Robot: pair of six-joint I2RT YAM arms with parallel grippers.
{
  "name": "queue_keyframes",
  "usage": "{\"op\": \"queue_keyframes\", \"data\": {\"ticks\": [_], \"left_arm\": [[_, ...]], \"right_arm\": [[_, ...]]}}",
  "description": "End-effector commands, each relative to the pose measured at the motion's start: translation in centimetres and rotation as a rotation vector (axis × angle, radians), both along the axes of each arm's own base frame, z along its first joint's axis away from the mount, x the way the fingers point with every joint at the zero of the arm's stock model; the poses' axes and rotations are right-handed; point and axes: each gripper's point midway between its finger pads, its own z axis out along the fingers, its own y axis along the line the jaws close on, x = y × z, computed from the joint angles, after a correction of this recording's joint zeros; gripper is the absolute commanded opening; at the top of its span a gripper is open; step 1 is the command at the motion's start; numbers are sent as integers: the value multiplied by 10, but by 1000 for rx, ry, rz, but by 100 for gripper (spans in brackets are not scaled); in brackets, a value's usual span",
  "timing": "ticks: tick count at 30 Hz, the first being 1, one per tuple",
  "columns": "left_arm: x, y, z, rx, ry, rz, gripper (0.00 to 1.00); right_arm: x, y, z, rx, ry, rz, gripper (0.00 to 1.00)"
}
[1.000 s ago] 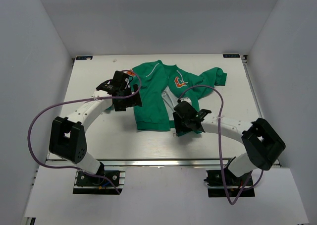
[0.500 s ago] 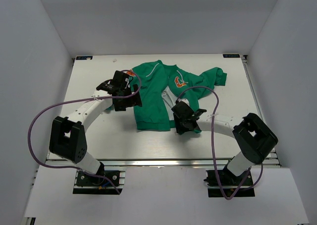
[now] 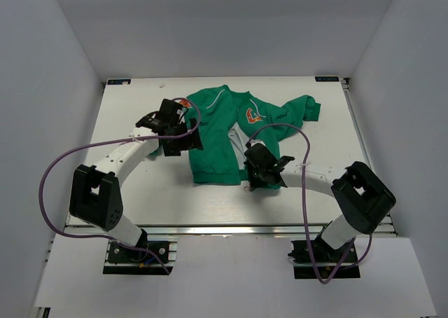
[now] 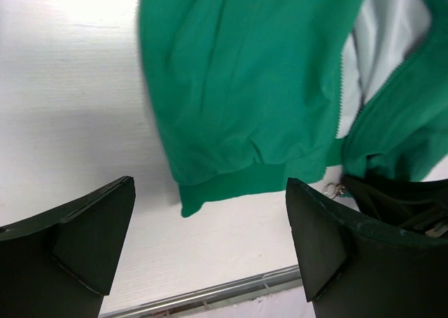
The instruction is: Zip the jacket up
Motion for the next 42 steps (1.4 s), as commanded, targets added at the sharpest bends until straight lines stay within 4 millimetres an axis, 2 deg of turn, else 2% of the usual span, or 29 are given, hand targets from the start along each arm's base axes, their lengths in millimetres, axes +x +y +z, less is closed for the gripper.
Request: {"op": "queue_keyframes", "data": {"ticks": [1, 8, 10, 11, 13, 15, 18, 19, 20, 26, 31, 35, 37, 42], "left_arm": [[-4, -18, 14, -92, -46, -74, 98], [-38, -59, 2, -122, -2, -211, 98], [-43, -65, -2, -129, 13, -226, 98], [-47, -71, -4, -130, 18, -244, 98], [-51, -78, -6, -121, 28, -262, 98], [-59, -92, -5, -109, 22, -299, 98], [-67, -106, -12, -102, 47, -327, 98], [-69, -108, -20, -96, 69, -328, 98], [-71, -112, -23, -98, 80, -333, 98], [-69, -132, -49, -52, 135, -289, 95], [-60, -148, -51, -45, 150, -208, 95], [-55, -143, -60, 36, 166, -117, 95], [-56, -134, -71, 90, 191, -73, 94], [-56, -140, -82, 99, 220, -35, 88]], "right_arm": [[-10, 7, 14, 59, 6, 61, 0], [-7, 10, 36, 160, -32, 60, 0], [-8, 3, 36, 180, -35, 33, 0], [-7, 2, 46, 217, -55, 12, 0], [-7, -11, 45, 234, -54, -34, 0], [-4, -19, 55, 280, -72, -72, 0], [-6, -28, 60, 318, -89, -89, 0], [-7, -31, 61, 329, -101, -93, 0], [-11, -28, 63, 353, -93, -77, 0], [-12, -36, 62, 366, -87, -104, 0], [-15, -40, 59, 366, -82, -118, 0], [-16, -44, 56, 362, -87, -137, 0], [-17, -47, 54, 355, -92, -142, 0], [-17, -55, 50, 336, -105, -168, 0]]}}
